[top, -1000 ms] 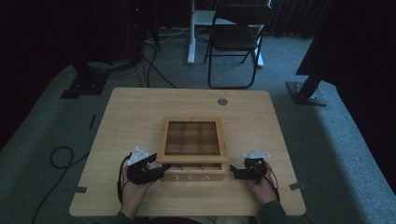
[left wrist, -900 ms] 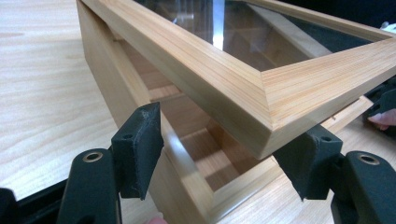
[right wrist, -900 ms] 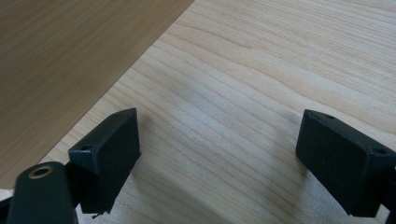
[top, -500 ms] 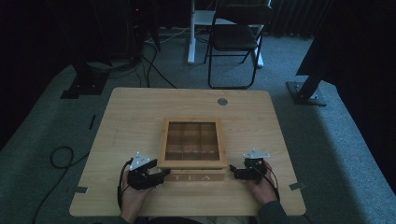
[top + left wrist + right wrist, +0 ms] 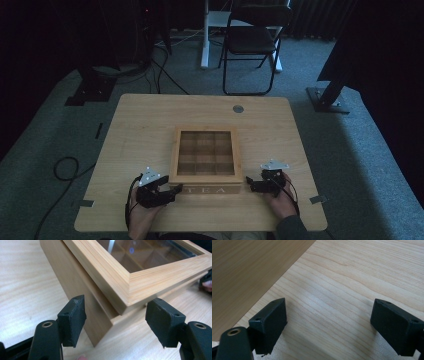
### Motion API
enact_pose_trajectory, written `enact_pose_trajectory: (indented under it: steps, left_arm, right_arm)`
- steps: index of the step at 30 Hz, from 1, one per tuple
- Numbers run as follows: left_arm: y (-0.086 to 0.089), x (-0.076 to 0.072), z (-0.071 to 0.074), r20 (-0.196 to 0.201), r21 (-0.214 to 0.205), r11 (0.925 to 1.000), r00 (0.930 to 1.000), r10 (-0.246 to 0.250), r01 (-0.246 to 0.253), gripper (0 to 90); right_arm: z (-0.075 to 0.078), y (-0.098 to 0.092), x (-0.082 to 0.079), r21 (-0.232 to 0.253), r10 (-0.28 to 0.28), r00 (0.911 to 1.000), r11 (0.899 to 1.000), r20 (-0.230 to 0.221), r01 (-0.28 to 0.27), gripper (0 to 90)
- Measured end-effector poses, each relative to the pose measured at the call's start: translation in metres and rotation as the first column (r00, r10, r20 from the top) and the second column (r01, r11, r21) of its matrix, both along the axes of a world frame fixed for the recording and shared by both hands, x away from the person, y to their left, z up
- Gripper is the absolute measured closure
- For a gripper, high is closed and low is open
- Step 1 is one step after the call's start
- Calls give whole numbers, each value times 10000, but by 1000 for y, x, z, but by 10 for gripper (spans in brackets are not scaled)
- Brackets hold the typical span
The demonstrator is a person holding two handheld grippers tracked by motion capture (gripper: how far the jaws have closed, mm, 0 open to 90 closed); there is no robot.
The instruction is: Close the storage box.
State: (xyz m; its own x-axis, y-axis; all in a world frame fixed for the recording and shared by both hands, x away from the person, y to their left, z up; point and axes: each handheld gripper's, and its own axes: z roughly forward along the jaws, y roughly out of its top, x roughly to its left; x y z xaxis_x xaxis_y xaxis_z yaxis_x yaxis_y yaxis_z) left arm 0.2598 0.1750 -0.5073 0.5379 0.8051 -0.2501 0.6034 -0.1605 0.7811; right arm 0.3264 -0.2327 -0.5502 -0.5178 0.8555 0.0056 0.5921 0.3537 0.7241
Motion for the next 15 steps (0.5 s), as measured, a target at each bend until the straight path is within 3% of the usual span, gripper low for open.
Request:
enact_pose_trajectory:
  steps: [2,5,12,15]
  left_arm:
    - [0,-2,-1,-115,-31,10000,9999,-22,22,330]
    - [7,-5,3,-126,-739,9973,9999,24,-33,340]
    - [18,-5,5,-56,-982,9944,9993,380,-384,344]
    - [21,-6,8,273,-1142,9923,9983,517,-482,340]
  right_arm:
    - [0,0,0,0,1,10000,10000,1,-1,132]
    - [0,0,0,-2,0,10000,10000,1,0,132]
    - [0,0,0,-3,2,10000,10000,3,-2,132]
    - [0,0,0,-3,3,10000,10000,2,-3,132]
